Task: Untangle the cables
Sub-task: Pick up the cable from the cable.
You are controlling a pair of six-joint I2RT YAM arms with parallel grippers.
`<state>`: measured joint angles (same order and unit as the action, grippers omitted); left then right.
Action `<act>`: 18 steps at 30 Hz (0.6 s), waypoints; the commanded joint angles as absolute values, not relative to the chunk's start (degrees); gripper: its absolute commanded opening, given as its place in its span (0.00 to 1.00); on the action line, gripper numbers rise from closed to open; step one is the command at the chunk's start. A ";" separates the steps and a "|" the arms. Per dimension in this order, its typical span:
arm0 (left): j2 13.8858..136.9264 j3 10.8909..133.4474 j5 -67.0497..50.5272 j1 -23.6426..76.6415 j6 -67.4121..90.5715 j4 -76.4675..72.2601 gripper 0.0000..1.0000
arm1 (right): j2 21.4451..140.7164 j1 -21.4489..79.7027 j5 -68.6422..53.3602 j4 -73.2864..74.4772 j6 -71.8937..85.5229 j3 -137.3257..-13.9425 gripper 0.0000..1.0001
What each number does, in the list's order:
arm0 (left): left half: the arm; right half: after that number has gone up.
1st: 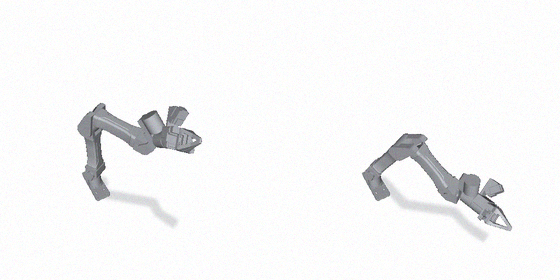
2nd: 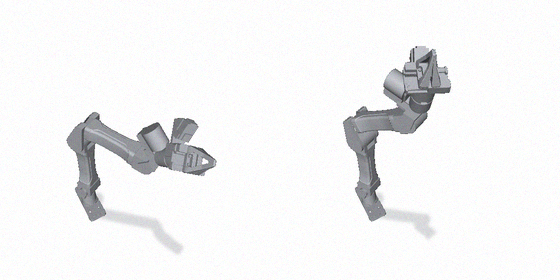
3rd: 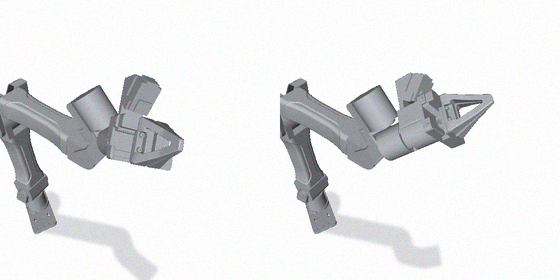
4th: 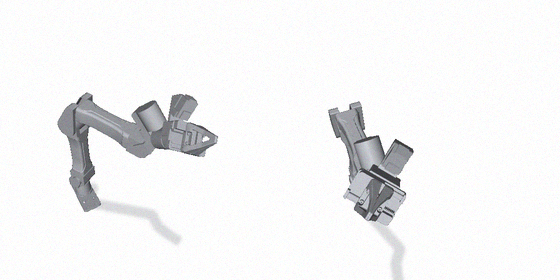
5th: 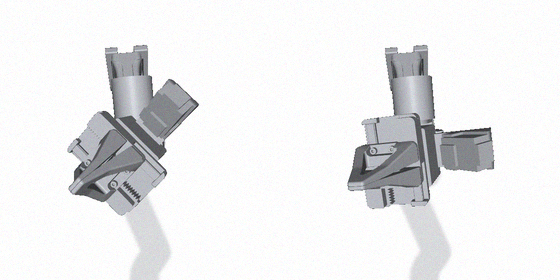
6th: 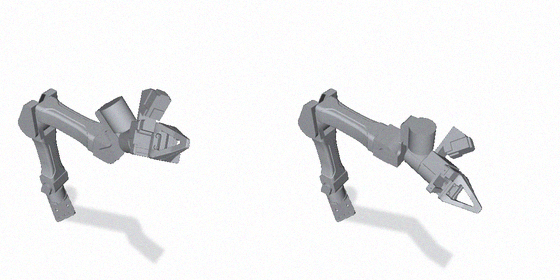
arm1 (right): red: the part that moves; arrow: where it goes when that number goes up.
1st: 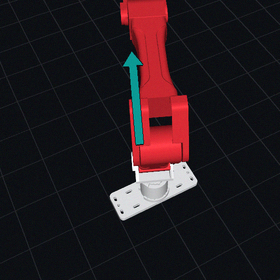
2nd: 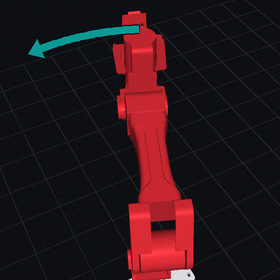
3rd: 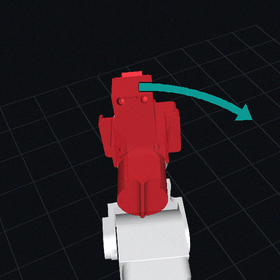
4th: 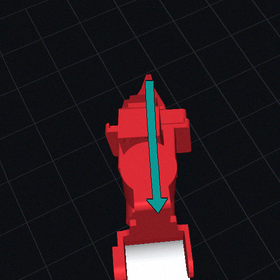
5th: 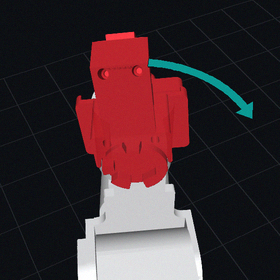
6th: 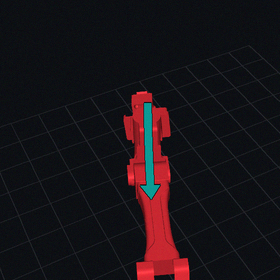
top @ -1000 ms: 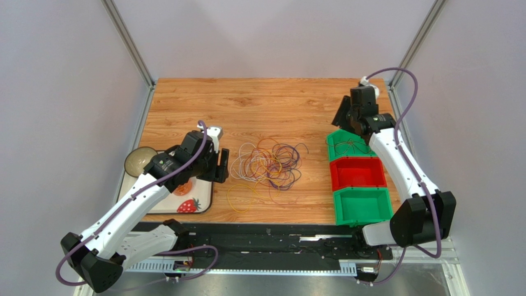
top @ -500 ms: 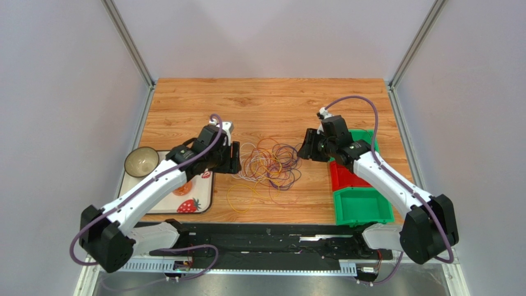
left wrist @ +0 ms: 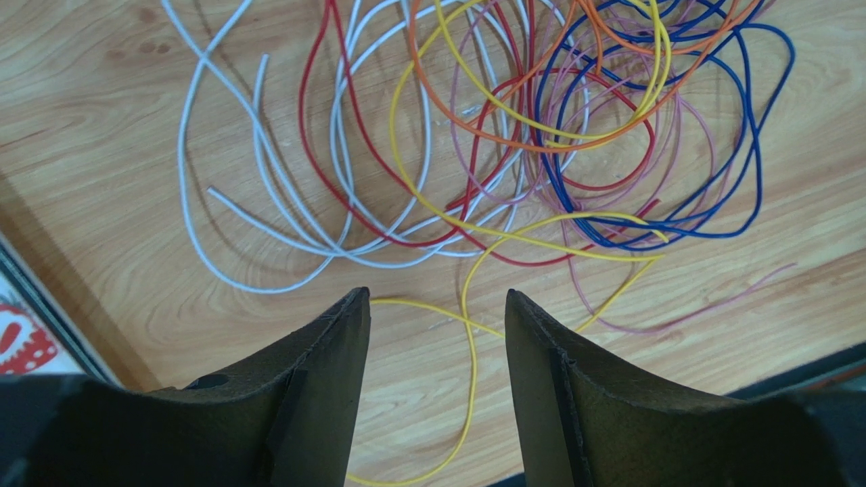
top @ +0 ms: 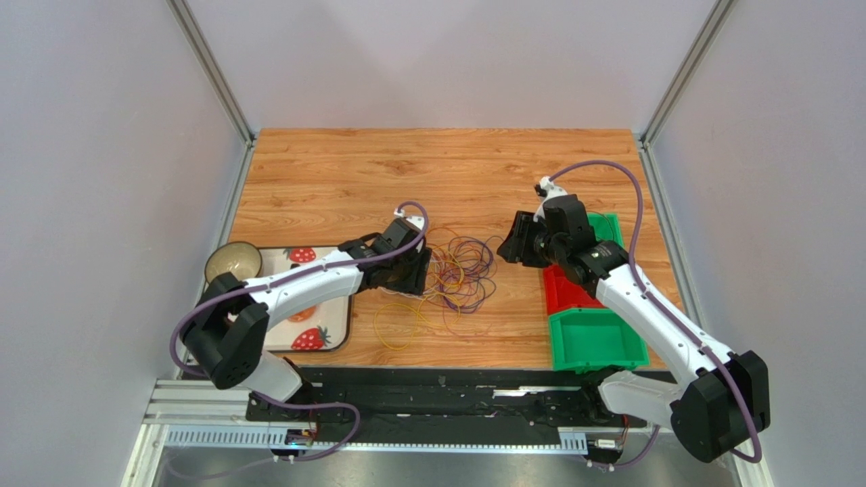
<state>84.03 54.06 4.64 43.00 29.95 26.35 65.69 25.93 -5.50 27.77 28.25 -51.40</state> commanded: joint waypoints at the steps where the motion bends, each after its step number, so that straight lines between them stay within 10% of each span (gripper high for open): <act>1: 87.70 54.49 11.41 45.52 29.18 21.97 0.60 | 64.16 26.02 -4.57 28.74 26.81 -51.42 0.47; 18: 94.04 53.00 15.29 45.97 24.17 13.72 0.60 | 65.30 26.01 -4.66 29.44 26.90 -51.77 0.47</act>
